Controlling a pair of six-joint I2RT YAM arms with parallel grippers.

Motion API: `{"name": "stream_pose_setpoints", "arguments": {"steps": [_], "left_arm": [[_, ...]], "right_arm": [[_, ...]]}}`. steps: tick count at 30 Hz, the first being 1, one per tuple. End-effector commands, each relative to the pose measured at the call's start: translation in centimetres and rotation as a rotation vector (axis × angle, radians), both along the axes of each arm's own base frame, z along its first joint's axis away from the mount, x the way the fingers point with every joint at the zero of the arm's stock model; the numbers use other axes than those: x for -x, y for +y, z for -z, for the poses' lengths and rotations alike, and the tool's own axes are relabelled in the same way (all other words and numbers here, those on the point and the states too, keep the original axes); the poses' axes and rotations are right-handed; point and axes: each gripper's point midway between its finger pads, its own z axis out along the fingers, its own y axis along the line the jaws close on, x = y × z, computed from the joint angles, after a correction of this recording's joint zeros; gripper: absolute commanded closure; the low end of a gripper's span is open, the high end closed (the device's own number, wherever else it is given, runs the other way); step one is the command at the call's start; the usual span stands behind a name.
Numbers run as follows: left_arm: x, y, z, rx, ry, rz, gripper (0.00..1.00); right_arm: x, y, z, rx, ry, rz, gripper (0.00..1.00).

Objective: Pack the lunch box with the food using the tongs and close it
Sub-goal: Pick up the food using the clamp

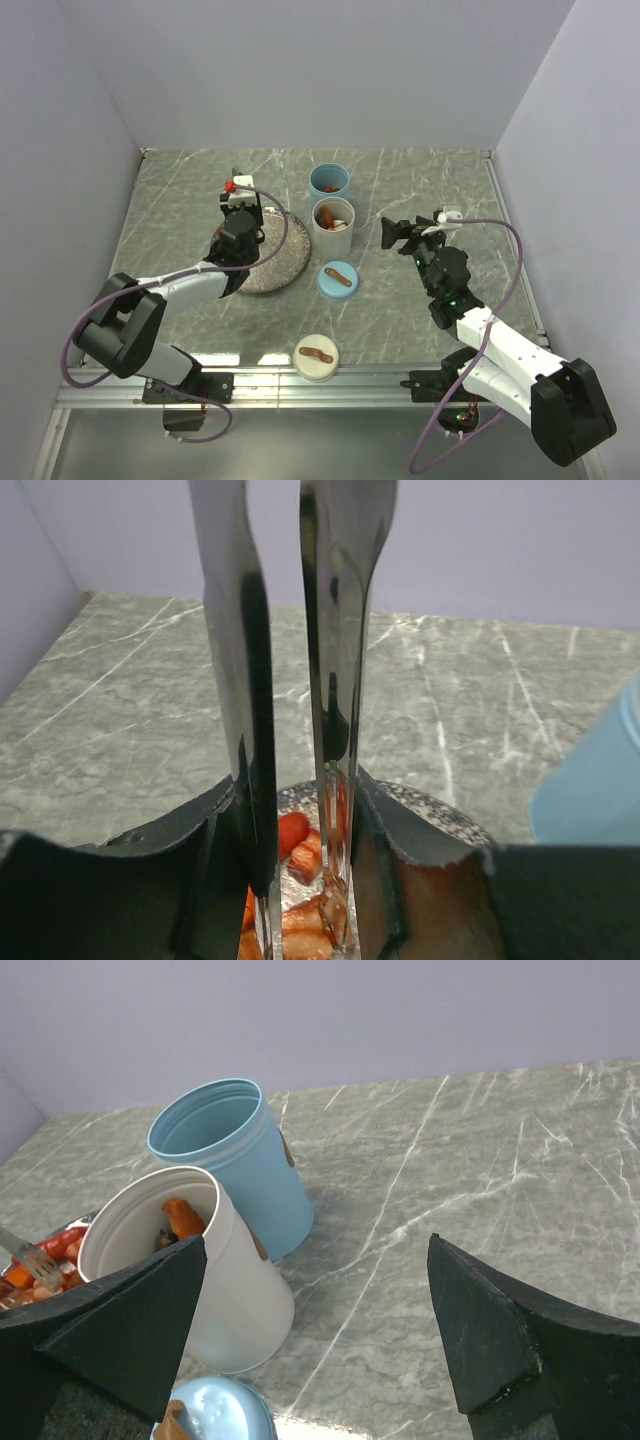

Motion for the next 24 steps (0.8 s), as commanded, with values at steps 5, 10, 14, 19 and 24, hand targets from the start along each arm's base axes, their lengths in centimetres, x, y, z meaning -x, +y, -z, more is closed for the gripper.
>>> {"name": "stream_pose_setpoints", "arguments": {"steps": [5,10,14,19,24], "left_arm": [[-1.3,1.6,-1.5,0.043,-0.077,-0.048,0.56],[-2.0,1.4,-1.0,0.035,-0.068,-0.036,0.56],[-2.2,1.0,-0.8,0.051,-0.067,-0.008,0.55],[-2.7,0.8,0.4,0.042,-0.030,-0.005,0.59],[-2.9,0.6,0.3,0.047,-0.026,0.002,0.72]], "right_arm": [[-0.3,-0.2,-1.7,-0.006,-0.055,0.006,0.02],[-0.3,-0.1,-1.8,-0.007,-0.057,0.003,0.02],[-0.3,-0.2,-1.7,-0.007,-0.056,0.006,0.02],[-0.3,-0.1,-1.7,-0.007,-0.056,0.001,0.02],[-0.2,-0.1,-1.7,-0.007,-0.057,0.003,0.02]]}}
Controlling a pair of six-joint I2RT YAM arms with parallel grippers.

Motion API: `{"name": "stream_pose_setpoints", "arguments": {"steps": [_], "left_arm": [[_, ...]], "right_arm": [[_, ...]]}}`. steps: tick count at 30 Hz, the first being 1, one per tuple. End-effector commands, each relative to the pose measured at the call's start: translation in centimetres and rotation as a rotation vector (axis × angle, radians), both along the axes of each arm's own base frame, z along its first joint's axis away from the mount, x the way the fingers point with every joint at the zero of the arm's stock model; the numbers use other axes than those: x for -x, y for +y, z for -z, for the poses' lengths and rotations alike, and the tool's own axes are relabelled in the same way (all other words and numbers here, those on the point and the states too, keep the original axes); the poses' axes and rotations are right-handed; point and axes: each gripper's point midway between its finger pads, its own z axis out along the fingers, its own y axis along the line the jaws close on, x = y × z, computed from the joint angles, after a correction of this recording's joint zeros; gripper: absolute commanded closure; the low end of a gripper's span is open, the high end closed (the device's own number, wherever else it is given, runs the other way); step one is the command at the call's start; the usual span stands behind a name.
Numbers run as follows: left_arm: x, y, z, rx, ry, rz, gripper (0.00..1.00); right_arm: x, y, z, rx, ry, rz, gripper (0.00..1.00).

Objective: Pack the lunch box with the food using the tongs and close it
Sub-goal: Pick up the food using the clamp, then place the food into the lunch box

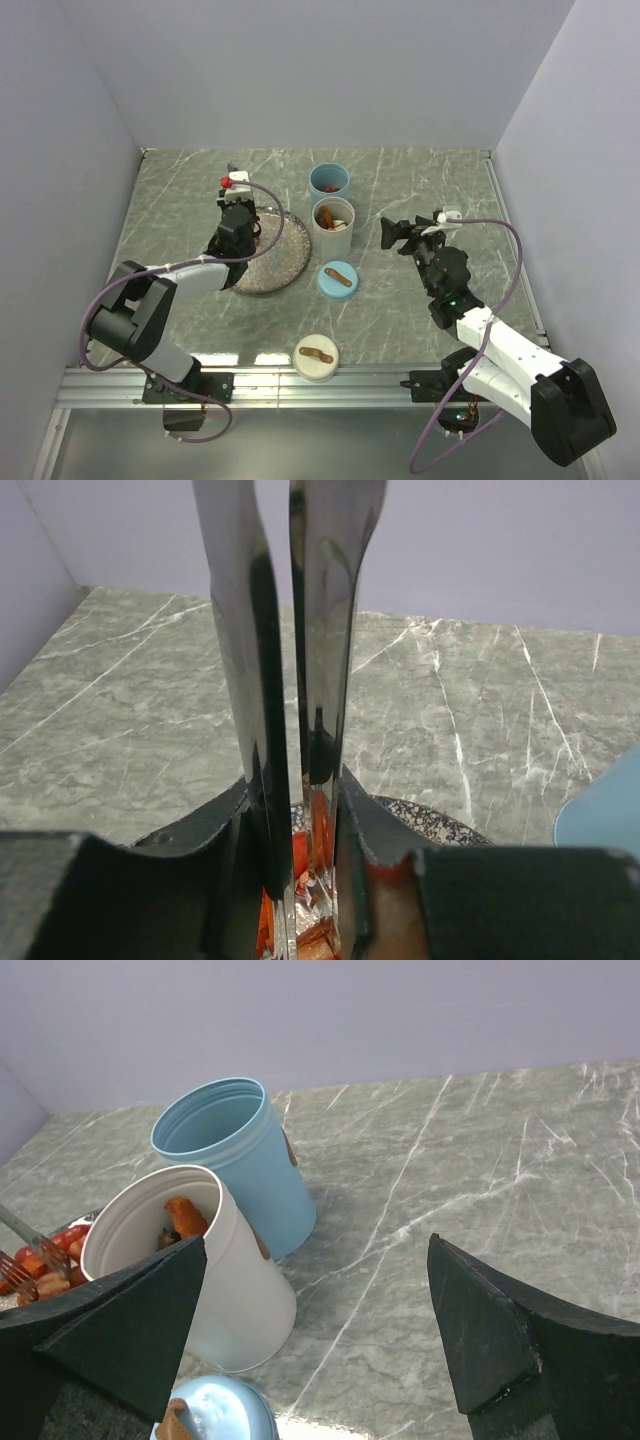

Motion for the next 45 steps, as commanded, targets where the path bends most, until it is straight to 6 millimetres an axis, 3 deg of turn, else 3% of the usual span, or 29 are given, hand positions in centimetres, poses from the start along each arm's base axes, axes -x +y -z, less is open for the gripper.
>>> {"name": "stream_pose_setpoints", "arguments": {"steps": [1,5,11,16,17,21,22,24,25,30,33,37,45], "left_arm": [[-0.7,-0.7,-1.4,0.039,-0.036,0.025,0.74],[-0.4,-1.3,-4.1,0.062,-0.089,0.070,0.76],[-1.3,-3.9,-11.1,0.105,-0.206,0.198,0.76],[-2.3,-8.0,-15.5,0.142,-0.289,0.376,0.76],[-3.0,-9.0,-17.1,0.151,-0.316,0.406,0.76],[-4.9,-12.4,-19.2,0.163,-0.331,0.516,0.75],[-5.0,-13.3,-20.9,0.178,-0.362,0.540,0.75],[-5.5,-14.8,-20.8,0.182,-0.362,0.583,0.75],[-5.4,-15.5,-22.2,0.193,-0.387,0.604,0.75],[-6.4,-19.7,-21.5,0.187,-0.351,0.679,0.75],[-6.7,-21.1,-21.0,0.189,-0.338,0.699,0.74],[-6.7,-22.1,-20.4,0.170,-0.324,0.702,0.68],[-7.0,-21.6,-20.2,0.150,-0.321,0.667,0.55]], "right_arm": [[-0.2,-0.3,-1.7,-0.008,-0.057,0.010,0.02],[-0.3,-0.2,-1.8,-0.009,-0.057,0.011,0.02],[-0.3,-0.4,-1.8,-0.008,-0.058,0.021,0.02],[-0.3,-0.5,-1.9,-0.011,-0.060,0.025,0.02],[-0.3,-0.5,-1.8,-0.011,-0.059,0.024,0.02],[-0.3,-0.5,-1.8,-0.010,-0.058,0.022,0.02],[-0.3,-0.5,-1.7,-0.011,-0.057,0.023,0.02],[-0.2,-0.5,-1.8,-0.013,-0.062,0.020,0.02],[-0.2,-0.5,-1.9,-0.015,-0.063,0.022,0.02],[-0.1,-0.5,-1.9,-0.015,-0.066,0.022,0.02],[-0.1,-0.7,-1.9,-0.018,-0.068,0.025,0.02],[0.0,-0.7,-2.0,-0.019,-0.071,0.025,0.02],[-0.1,-0.6,-1.9,-0.016,-0.069,0.022,0.02]]}}
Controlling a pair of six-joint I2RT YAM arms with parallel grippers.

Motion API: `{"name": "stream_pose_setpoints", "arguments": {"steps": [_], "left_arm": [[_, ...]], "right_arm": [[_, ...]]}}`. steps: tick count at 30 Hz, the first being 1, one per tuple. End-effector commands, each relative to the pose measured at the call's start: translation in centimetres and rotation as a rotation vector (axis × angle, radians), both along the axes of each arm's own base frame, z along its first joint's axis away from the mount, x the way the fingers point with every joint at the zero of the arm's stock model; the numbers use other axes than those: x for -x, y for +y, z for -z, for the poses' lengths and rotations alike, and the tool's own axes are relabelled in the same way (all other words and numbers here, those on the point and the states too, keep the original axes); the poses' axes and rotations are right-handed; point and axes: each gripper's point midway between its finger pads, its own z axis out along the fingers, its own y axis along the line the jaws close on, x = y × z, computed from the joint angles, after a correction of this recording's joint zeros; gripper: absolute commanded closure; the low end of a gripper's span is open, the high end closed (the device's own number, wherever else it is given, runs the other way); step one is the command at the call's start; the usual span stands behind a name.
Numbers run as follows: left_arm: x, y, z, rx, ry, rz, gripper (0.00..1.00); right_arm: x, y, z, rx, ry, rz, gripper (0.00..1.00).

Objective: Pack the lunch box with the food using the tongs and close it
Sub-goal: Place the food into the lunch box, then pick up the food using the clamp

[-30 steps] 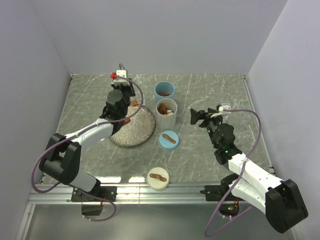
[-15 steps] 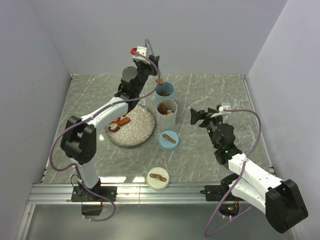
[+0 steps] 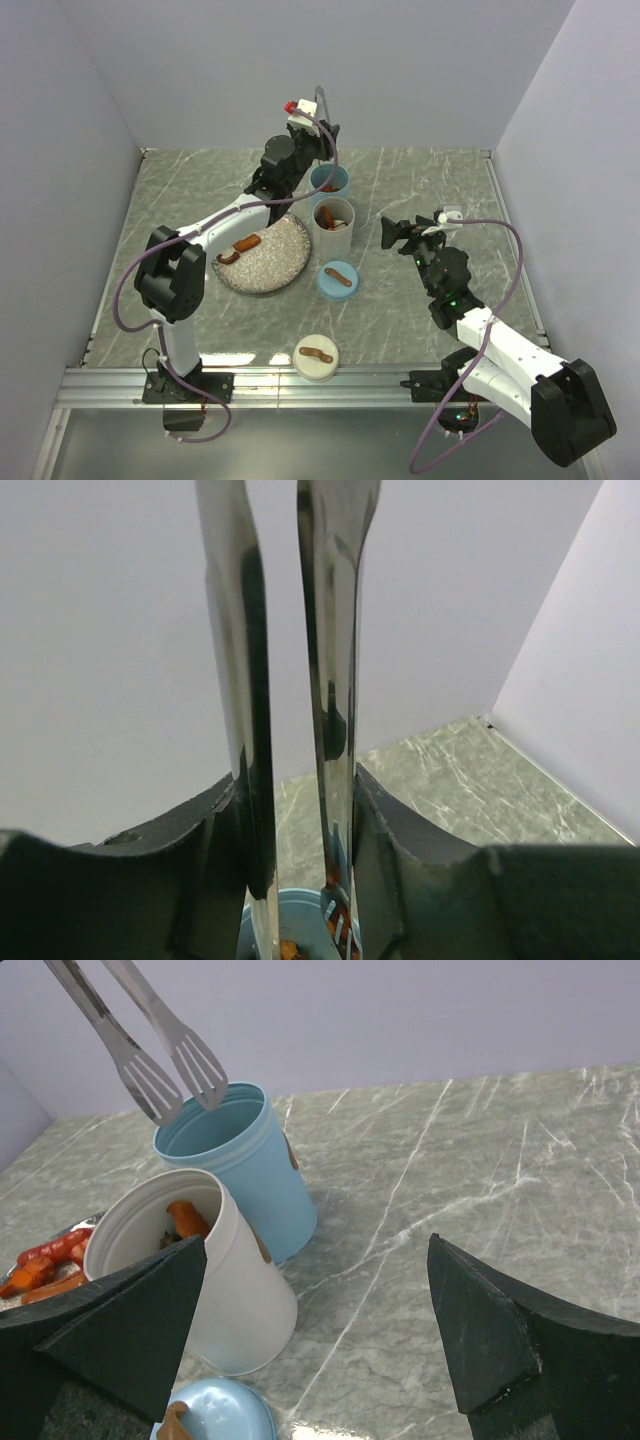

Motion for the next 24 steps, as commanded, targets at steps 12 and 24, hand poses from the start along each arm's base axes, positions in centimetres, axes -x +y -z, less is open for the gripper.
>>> {"name": "stream_pose_setpoints", "arguments": {"steps": [12,24], "left_arm": [[5.1,9.5,-6.4,0.024,-0.168,-0.279,0.56],[6.5,21.6,4.5,-0.066,0.025,-0.665,0.55]], "right_arm": [[-0.1,-0.5,-1.7,-0.013,-0.062,0.019,0.02],[-0.6,-0.1,-1.3,-0.005,-0.047,0.009,0.02]]}}
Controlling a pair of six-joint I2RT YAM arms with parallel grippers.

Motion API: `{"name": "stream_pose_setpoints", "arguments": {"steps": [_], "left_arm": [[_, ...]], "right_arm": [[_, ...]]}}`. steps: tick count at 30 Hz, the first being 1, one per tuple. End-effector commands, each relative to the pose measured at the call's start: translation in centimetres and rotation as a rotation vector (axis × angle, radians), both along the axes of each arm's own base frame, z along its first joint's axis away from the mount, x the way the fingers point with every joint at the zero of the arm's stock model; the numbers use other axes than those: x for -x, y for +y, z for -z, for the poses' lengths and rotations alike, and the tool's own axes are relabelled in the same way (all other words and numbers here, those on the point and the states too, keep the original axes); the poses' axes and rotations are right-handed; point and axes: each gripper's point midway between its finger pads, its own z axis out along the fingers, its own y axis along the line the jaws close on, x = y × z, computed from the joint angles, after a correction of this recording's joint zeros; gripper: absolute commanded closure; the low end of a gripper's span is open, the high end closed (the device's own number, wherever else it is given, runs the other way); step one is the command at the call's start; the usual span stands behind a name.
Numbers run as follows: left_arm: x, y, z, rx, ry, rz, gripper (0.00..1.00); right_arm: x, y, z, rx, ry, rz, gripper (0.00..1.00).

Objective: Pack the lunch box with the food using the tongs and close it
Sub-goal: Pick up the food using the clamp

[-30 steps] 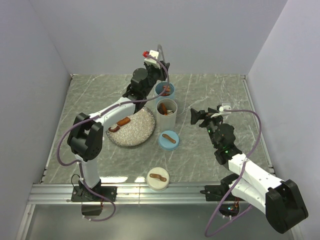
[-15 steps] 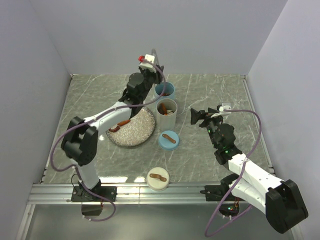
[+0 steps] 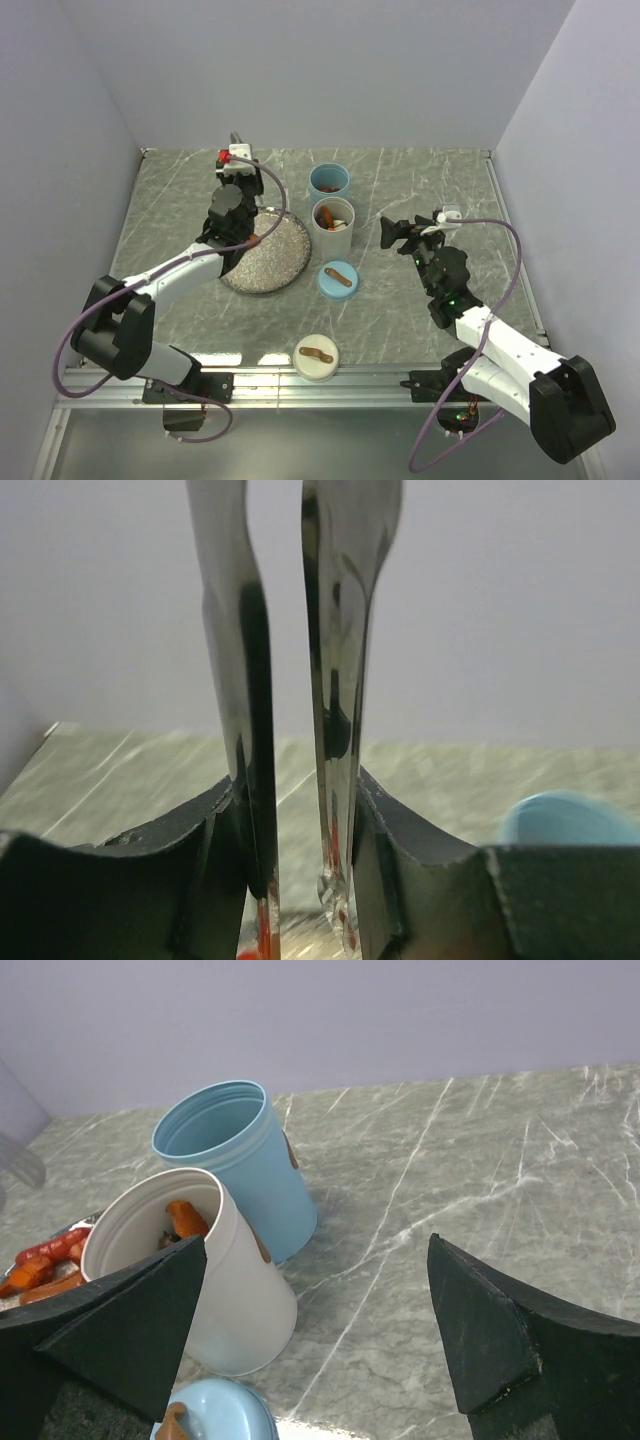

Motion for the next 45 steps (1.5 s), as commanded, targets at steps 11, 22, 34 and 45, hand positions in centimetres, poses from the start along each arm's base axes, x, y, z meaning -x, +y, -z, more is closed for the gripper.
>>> {"name": "stream_pose_setpoints", "arguments": {"steps": [11,22,34,45], "left_arm": [[-1.4,6.6,6.1,-0.022,0.101,-0.223,0.54],[-3.3,3.4,9.3,-0.056,0.144,0.005,0.54],[-4.2,1.7,11.8,-0.019,0.195,0.068,0.55],[-5.0,1.9,12.9,-0.011,0.215,0.038,0.63]], "right_arm": [[-0.7,0.1,-1.1,0.002,-0.031,0.003,0.02],[-0.7,0.1,-1.0,0.002,-0.030,0.003,0.02],[-0.6,0.1,-1.1,0.001,-0.033,-0.002,0.02],[-0.9,0.2,-0.9,0.005,-0.027,-0.002,0.02]]}}
